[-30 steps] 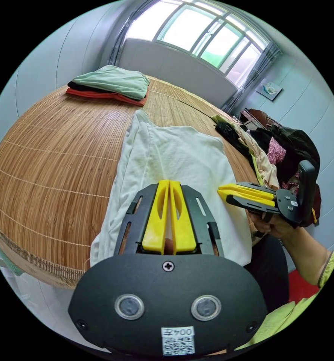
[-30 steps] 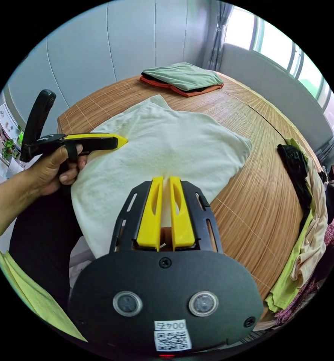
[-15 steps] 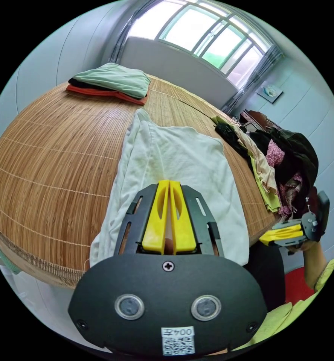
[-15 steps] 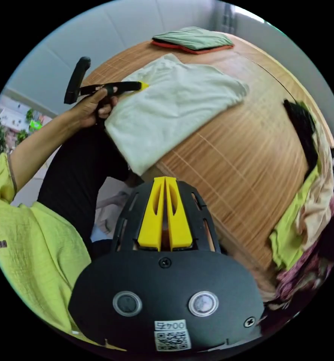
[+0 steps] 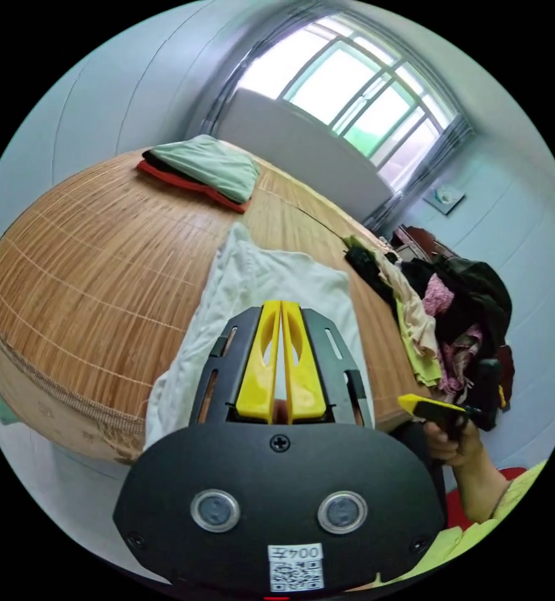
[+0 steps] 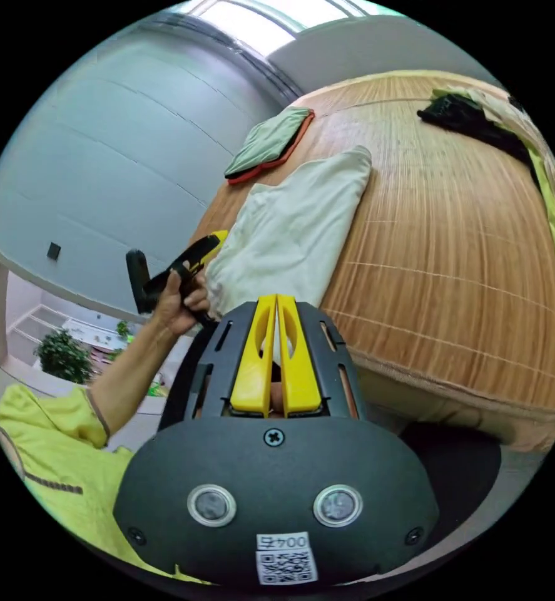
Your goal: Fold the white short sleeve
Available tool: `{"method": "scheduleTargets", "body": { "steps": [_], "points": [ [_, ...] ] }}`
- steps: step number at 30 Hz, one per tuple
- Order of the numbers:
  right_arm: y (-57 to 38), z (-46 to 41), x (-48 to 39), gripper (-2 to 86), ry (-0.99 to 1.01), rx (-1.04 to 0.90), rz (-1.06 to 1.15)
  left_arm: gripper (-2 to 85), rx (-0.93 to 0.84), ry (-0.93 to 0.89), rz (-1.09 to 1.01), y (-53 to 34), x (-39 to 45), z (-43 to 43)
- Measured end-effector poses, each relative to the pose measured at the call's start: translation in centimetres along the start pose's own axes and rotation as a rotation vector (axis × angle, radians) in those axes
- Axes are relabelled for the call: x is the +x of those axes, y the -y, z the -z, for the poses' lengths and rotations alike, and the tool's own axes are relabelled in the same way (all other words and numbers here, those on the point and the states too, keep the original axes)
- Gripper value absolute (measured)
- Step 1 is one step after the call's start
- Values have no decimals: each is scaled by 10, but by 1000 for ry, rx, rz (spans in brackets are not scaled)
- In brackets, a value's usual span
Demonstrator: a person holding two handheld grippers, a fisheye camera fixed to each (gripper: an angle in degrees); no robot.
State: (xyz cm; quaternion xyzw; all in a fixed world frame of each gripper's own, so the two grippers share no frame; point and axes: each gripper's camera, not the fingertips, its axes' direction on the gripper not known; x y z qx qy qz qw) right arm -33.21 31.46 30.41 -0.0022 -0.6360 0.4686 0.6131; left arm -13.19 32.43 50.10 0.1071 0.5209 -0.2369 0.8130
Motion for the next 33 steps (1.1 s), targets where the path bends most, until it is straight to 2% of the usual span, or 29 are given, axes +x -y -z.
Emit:
{"method": "scheduleTargets", "body": {
  "steps": [2,3,5,6,8,11,14,16,18,22,24,26,29,33],
  "points": [
    [17,-16,9,-6,151,-28,-67,3,-52,111,24,-7,-8,-10],
    [20,-22,11,-6,163,-47,-87,3,-73,163,35,-14,-18,-17],
    [23,-51,23,-6,8,-170,-162,4,-4,86,41,-23,-35,-14],
    [21,-55,25,-6,-9,-184,-137,5,-1,41,77,-23,-44,-13],
    [10,-44,39,-4,105,-116,-197,5,-22,-5,125,-18,-51,-10],
    [-13,-16,33,6,83,-42,-135,3,66,-87,132,-12,-57,16],
    [-39,-15,45,53,173,-89,-227,2,88,-95,263,-13,-94,29],
    [-55,-18,46,83,186,-98,-245,2,94,-274,415,-19,-132,25],
    [-68,-23,48,99,191,-103,-266,2,72,-345,475,-22,-148,19],
    [-74,-39,42,110,231,-127,-244,2,57,-326,482,-18,-155,15],
    [-78,-37,19,106,115,-93,-158,2,45,-294,456,-14,-152,14],
    [-97,-44,-32,99,-196,-56,41,3,37,-270,428,-12,-151,13],
    [-134,-74,-82,88,-505,22,202,5,46,-267,432,-14,-153,10],
    [-156,-108,-111,85,-653,86,289,7,58,-263,427,-16,-155,8]
  ]
}}
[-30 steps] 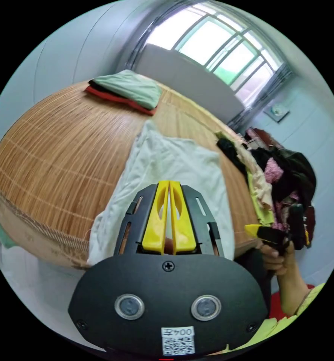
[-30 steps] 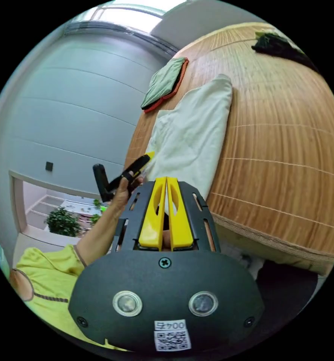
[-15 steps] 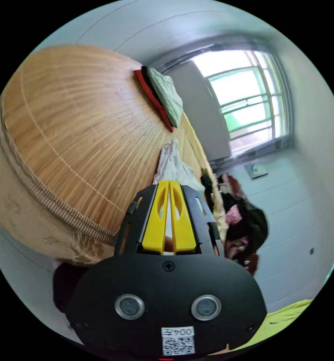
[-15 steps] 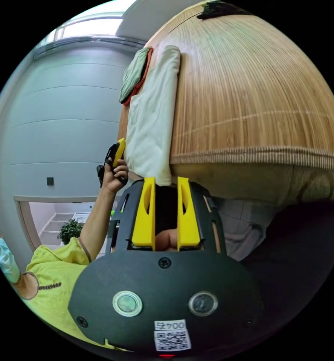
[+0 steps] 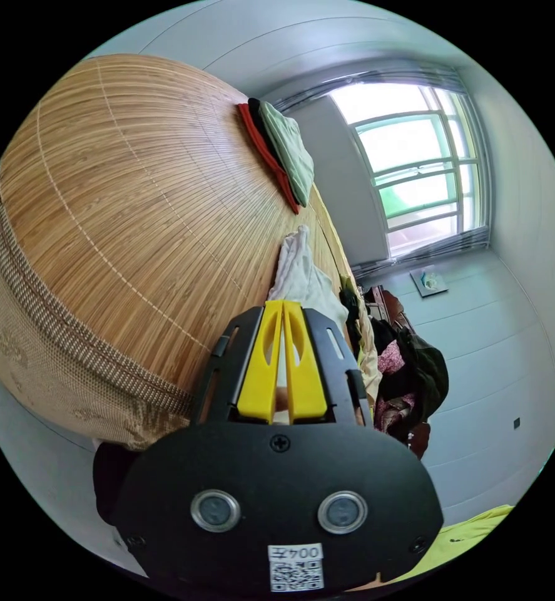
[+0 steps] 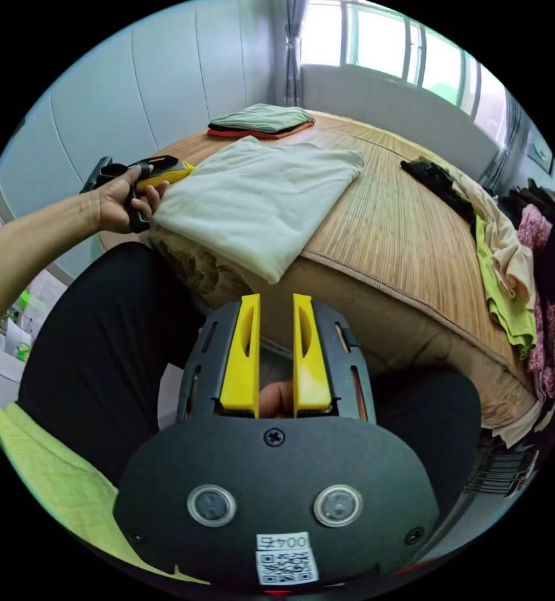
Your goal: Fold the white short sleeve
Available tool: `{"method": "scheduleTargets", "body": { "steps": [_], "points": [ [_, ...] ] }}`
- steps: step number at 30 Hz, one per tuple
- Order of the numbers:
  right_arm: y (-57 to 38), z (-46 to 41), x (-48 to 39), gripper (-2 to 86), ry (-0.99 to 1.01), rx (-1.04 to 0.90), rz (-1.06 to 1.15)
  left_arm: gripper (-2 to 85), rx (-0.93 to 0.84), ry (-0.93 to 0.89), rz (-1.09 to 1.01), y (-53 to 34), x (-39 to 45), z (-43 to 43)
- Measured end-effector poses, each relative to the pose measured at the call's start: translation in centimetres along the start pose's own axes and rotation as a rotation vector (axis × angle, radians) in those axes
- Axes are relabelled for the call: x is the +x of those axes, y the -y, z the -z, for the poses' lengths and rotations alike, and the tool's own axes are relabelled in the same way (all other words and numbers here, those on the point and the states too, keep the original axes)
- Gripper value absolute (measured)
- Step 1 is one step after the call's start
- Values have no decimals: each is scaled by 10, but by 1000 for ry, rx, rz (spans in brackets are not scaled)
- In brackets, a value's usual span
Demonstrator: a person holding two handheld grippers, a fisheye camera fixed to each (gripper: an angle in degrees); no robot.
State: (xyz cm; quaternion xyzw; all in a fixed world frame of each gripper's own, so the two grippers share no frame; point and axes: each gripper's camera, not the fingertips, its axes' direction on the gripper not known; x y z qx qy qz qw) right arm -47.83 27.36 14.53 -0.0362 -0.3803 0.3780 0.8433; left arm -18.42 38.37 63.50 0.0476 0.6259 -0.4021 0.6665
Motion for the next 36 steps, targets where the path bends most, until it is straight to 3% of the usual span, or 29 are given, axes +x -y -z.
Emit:
{"method": "scheduleTargets", "body": {
  "steps": [12,19,21,26,30,36],
  "points": [
    [2,-6,-26,48,-89,47,-31,9,-7,16,-24,2,1,-4],
    [-14,-6,5,1,-59,-8,-66,9,-11,-6,-21,6,-5,-5],
    [-18,-2,27,5,24,-34,-130,9,-7,1,-37,6,-3,-5],
    [-9,9,106,91,499,4,-378,12,-16,-54,-87,5,11,6],
    [2,-7,135,111,611,-52,-454,31,-71,-152,-138,-19,37,30],
    [17,-16,160,99,672,-124,-548,87,-222,-239,-2,-85,33,24]
  ]
}}
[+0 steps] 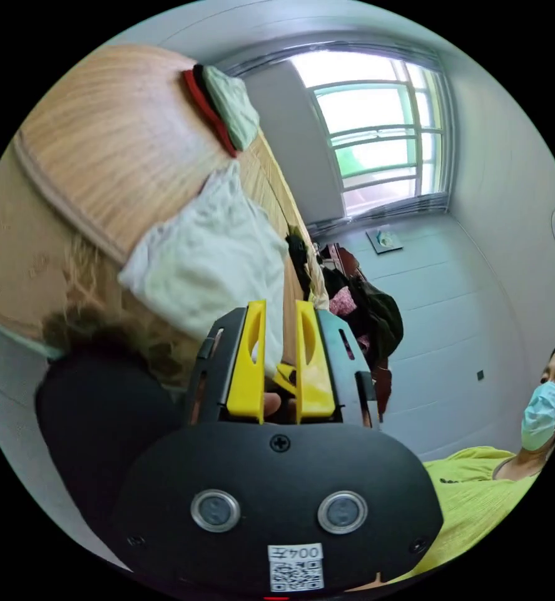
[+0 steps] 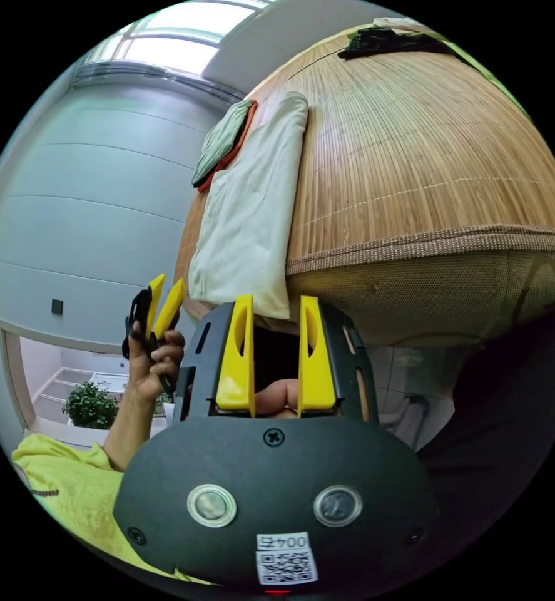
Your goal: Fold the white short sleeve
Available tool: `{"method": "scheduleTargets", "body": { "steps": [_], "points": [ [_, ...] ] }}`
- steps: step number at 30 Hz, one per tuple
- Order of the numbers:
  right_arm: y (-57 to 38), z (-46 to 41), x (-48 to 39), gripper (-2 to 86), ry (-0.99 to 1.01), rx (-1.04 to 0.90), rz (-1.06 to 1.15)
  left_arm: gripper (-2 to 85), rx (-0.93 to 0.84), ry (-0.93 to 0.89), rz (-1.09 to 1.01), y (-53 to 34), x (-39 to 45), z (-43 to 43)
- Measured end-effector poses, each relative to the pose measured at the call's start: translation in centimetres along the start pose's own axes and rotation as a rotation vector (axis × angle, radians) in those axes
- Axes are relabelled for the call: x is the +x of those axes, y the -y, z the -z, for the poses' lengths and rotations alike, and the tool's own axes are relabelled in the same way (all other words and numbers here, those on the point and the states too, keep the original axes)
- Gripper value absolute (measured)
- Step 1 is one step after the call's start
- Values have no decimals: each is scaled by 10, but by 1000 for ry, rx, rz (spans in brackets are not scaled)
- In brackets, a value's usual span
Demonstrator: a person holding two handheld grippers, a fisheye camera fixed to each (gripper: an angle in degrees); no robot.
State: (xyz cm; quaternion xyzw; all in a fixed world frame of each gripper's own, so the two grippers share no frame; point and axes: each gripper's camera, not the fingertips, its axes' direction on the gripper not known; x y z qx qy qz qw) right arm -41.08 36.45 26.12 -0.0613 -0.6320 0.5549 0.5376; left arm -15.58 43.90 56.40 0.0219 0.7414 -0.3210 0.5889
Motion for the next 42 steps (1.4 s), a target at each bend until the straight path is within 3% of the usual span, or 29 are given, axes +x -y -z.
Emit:
{"method": "scheduleTargets", "body": {
  "steps": [2,9,16,20,23,25,28,35,42],
  "points": [
    [11,9,-1,56,-14,-56,-25,102,-29,-17,38,-15,-8,-11],
    [41,57,-22,36,56,-91,-34,155,-45,-57,122,-31,-23,-34],
    [67,94,-43,31,108,-105,-39,194,63,-262,208,-22,-20,-53],
    [72,109,-46,30,127,-118,-21,199,153,-291,241,-15,-18,-54],
    [70,119,-45,33,139,-136,2,151,159,-264,222,-6,-14,-50],
    [69,123,-43,38,144,-159,43,61,90,-188,178,3,-6,-43],
    [72,143,-14,71,191,-88,47,54,80,-162,181,12,11,-31],
    [151,133,81,183,485,-77,-280,51,61,-195,182,32,35,-6],
    [214,102,79,169,381,-121,-333,48,19,-223,136,42,37,13]
  ]
}}
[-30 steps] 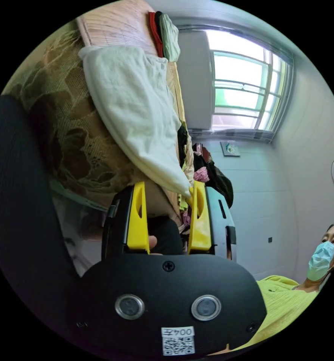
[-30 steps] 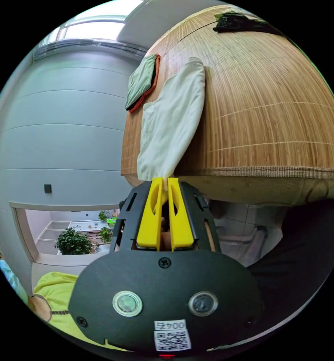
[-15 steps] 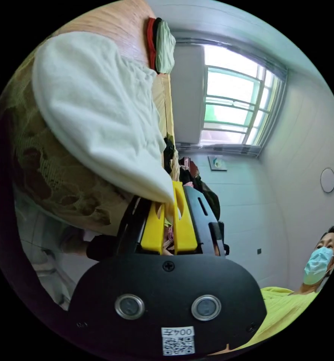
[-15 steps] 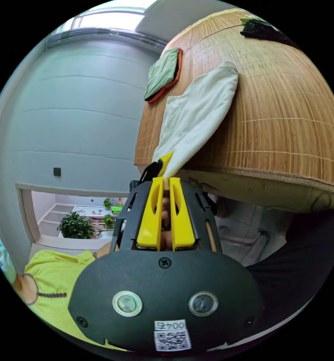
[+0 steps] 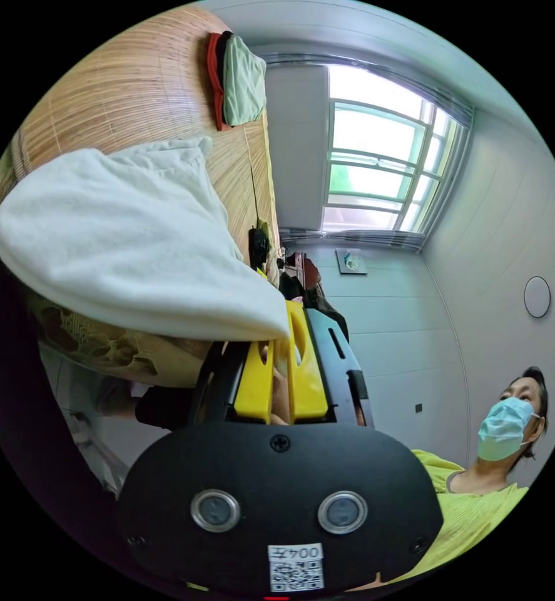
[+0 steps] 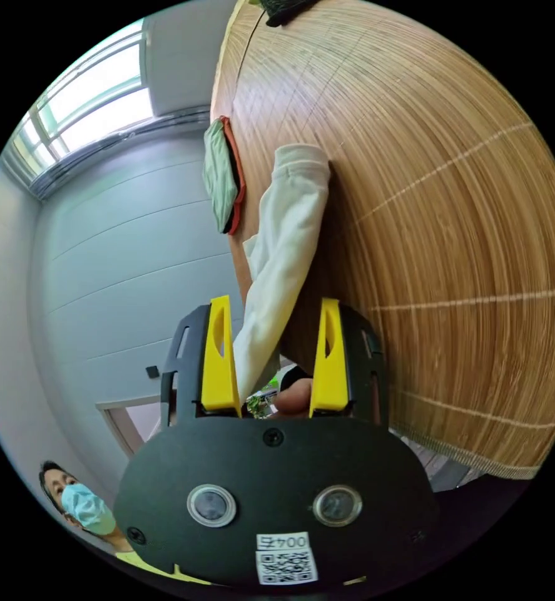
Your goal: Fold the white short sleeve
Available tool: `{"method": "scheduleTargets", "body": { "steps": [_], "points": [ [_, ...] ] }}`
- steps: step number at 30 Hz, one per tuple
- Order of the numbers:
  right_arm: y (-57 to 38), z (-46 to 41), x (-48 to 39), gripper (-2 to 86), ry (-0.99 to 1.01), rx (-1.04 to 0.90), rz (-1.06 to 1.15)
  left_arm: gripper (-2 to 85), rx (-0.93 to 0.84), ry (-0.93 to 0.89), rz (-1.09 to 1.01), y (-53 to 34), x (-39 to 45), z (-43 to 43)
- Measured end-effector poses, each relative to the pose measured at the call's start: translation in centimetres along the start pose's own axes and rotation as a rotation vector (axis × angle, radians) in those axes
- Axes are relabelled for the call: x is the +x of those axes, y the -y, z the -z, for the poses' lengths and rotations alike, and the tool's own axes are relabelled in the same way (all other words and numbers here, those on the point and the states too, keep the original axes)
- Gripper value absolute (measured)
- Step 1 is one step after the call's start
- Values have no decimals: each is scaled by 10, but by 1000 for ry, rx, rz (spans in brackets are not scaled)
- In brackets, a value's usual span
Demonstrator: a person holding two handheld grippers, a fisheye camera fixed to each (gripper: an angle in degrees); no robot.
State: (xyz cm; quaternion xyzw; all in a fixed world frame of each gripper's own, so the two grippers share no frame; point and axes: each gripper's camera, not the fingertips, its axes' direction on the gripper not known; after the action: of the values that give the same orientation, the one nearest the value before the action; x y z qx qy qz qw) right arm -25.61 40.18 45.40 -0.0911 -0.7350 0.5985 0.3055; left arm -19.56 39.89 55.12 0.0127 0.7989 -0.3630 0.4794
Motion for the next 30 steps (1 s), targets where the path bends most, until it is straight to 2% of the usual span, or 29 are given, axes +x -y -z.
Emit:
{"method": "scheduleTargets", "body": {
  "steps": [2,4,12,17,21,25,28,30],
  "points": [
    [13,1,0,91,-106,43,-17,48,-13,10,-16,0,1,5],
    [9,8,-14,46,-110,87,17,47,-22,38,-36,-1,7,12],
    [-12,39,-178,32,-175,56,348,48,-47,-138,-167,40,102,38],
    [59,-7,-265,32,-262,-9,397,48,1,-221,-136,128,114,46],
    [125,-54,-338,34,-228,-1,497,49,58,-99,-336,228,168,56],
    [192,-98,-418,35,-119,32,730,51,170,67,-612,315,205,60],
    [251,-136,-426,37,-114,43,833,52,255,168,-636,370,165,43],
    [299,-165,-401,38,-146,26,767,52,277,186,-568,400,112,21]
  ]
}}
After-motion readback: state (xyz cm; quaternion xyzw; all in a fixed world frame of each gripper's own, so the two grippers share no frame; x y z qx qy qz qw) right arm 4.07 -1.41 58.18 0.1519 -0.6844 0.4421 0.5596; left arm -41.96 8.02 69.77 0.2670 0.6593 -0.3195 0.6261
